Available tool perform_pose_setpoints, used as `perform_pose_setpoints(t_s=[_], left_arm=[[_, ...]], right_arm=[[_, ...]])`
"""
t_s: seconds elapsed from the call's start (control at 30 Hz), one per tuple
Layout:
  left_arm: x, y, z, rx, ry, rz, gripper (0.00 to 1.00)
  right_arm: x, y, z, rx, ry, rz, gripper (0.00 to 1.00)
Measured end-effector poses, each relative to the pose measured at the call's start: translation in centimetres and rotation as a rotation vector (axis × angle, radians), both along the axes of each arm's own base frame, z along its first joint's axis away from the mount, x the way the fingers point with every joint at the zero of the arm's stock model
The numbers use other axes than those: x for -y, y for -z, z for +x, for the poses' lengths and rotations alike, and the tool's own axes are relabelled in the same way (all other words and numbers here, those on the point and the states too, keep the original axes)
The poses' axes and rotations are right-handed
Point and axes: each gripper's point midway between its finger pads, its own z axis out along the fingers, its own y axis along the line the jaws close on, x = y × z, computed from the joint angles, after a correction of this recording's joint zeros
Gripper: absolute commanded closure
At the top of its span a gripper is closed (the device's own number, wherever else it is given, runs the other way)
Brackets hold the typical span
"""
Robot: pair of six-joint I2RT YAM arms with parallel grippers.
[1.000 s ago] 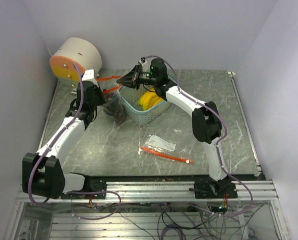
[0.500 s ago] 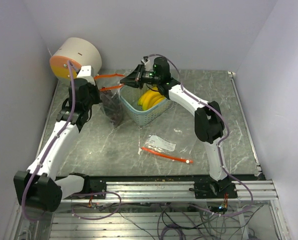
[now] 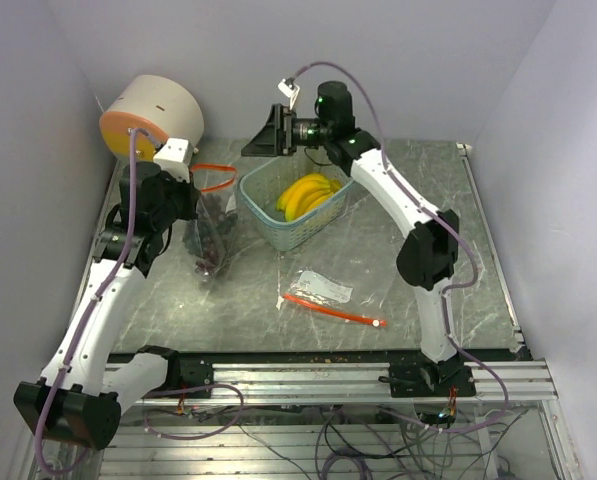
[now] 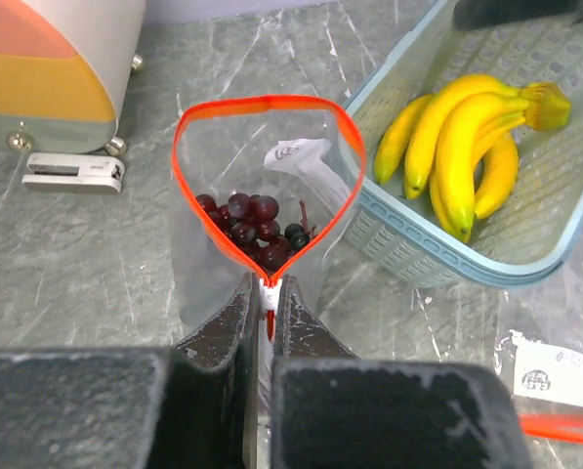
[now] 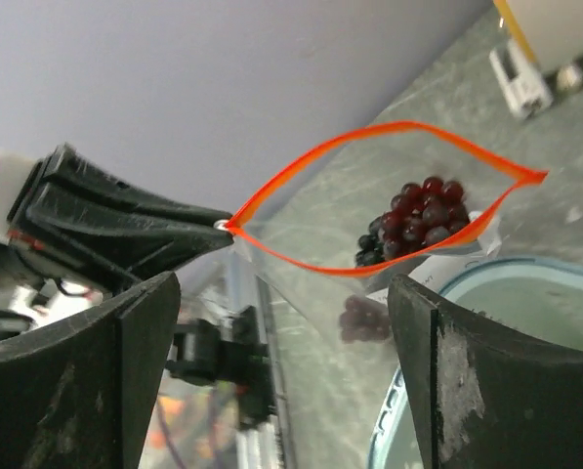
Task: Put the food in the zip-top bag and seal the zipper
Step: Zip the zipper food storage bag at the center of the board.
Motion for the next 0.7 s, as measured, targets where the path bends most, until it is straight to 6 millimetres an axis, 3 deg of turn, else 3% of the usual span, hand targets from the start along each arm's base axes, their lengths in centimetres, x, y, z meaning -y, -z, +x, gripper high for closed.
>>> perform_pose_setpoints(t_s=[0.1, 0.27, 0.4, 0.57, 0.7], left_arm=[[0.5, -1.0, -0.6, -0.01, 0.047, 0.015, 0.93], [2.1, -5.2, -1.4, 0.04, 0.152, -0.01, 0.93], [3.0, -8.9, -2.5, 0.096, 0.222, -0.02, 0.93], [3.1, -12.6, -3.9, 0.161, 0.257, 0.002, 0.93], [4.2, -16.1, -5.2, 0.241, 0.332, -0.02, 0.93]], right_arm=[[1.0, -3.5, -1.0, 0.2, -0.014, -0.018, 0.0], [2.0, -7.3, -3.8, 0.462, -0.023, -0.066, 0.0], [1.2, -6.8, -5.9, 0.524, -0.069, -0.093, 0.0], [1.2, -5.6, -6.0, 0.531, -0.081, -0.123, 0.03], [1.7, -7.0, -6.2, 0.603, -0.074, -0.115, 0.05]])
